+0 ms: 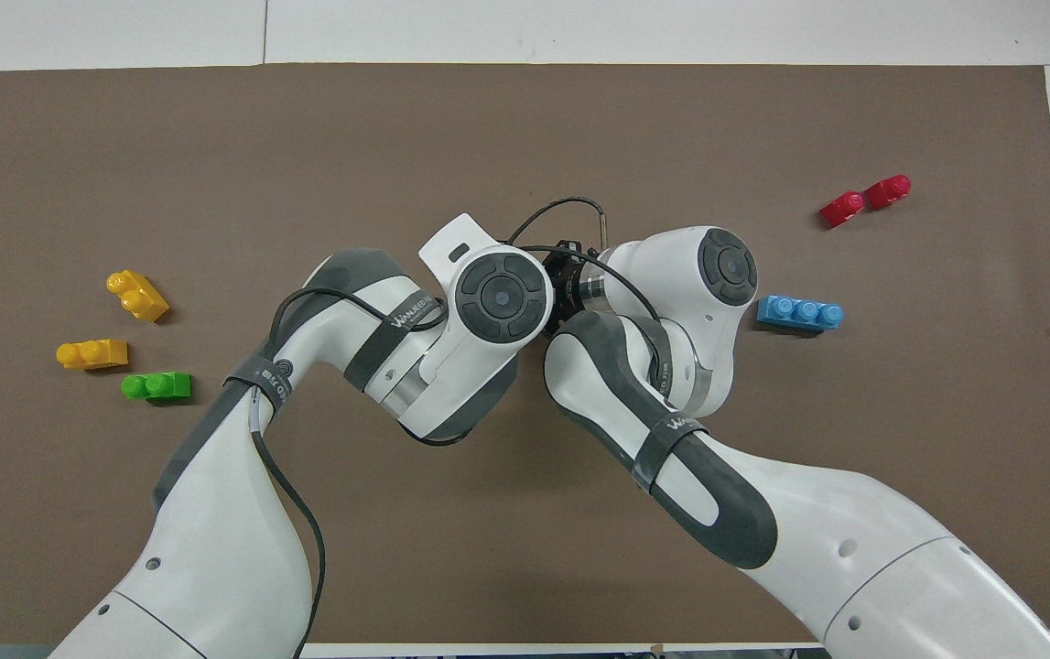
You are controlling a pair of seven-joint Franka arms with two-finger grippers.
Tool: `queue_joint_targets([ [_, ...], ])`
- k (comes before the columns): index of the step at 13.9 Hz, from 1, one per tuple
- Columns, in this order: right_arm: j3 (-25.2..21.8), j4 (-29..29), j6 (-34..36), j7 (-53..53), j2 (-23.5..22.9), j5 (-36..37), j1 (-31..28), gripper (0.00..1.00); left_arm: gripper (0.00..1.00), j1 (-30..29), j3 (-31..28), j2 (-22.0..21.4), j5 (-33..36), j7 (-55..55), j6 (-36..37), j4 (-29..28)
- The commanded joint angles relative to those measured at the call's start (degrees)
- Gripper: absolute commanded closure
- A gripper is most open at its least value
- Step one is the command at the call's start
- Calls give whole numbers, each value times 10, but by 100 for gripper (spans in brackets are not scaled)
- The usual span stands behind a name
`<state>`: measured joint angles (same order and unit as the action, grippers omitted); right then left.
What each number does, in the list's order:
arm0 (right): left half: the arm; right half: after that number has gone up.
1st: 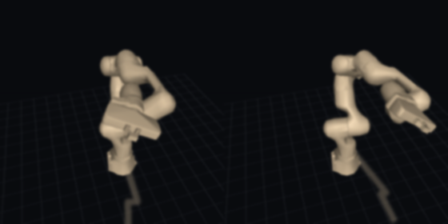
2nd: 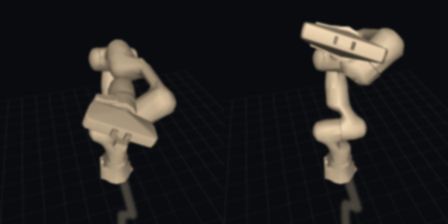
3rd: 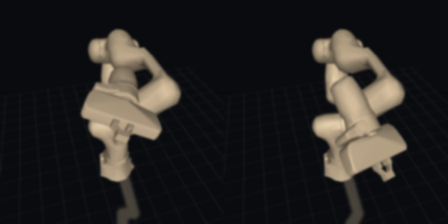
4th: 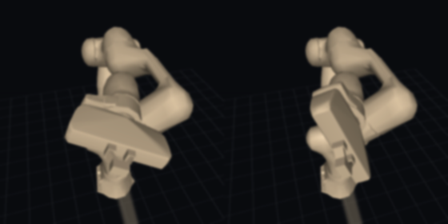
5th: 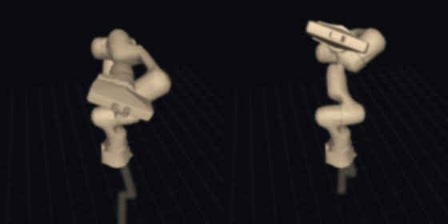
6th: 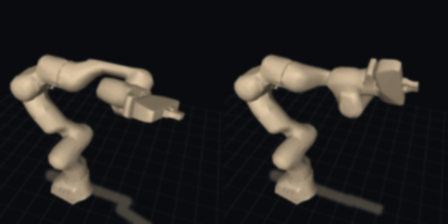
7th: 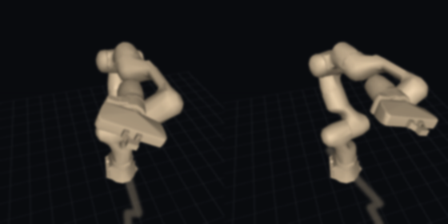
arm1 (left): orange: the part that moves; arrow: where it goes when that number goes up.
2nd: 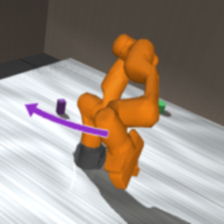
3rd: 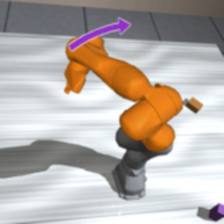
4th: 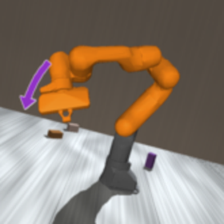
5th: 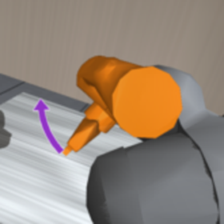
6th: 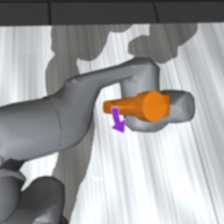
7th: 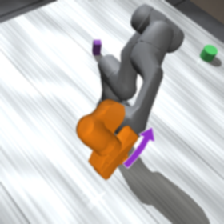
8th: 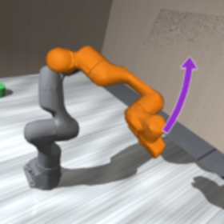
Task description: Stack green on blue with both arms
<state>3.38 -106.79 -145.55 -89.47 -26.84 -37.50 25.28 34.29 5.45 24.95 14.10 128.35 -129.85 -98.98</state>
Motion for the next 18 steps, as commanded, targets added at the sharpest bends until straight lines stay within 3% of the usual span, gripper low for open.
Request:
queue_joint_targets([
  [1, 2, -12, -24, 20, -8, -15, -3, 60, 0, 6, -10, 0, 24, 5, -16, -12],
  [2, 2, -12, -24, 20, -8, -15, -2, 47, 0, 6, -9, -2, 23, 4, -14, -12],
  [4, 2, -12, -24, 19, -8, -15, -2, 39, 0, 2, -9, -14, 23, -1, -8, -13],
  [7, 2, -9, -22, 17, -8, -15, -2, 9, 0, -15, -7, -57, 21, -27, 30, -20],
  [9, 2, -3, -16, 18, -8, -15, -7, 1, 0, -19, -6, -83, 8, -49, 60, -20],
  [14, 0, 20, 50, 34, 1, -6, -48, 0, 0, -69, -7, -145, -35, -185, 137, -21],
  [18, -2, 24, 129, 140, 42, -4, -119, 0, 0, -156, -8, -167, -75, -374, 164, -14],
])
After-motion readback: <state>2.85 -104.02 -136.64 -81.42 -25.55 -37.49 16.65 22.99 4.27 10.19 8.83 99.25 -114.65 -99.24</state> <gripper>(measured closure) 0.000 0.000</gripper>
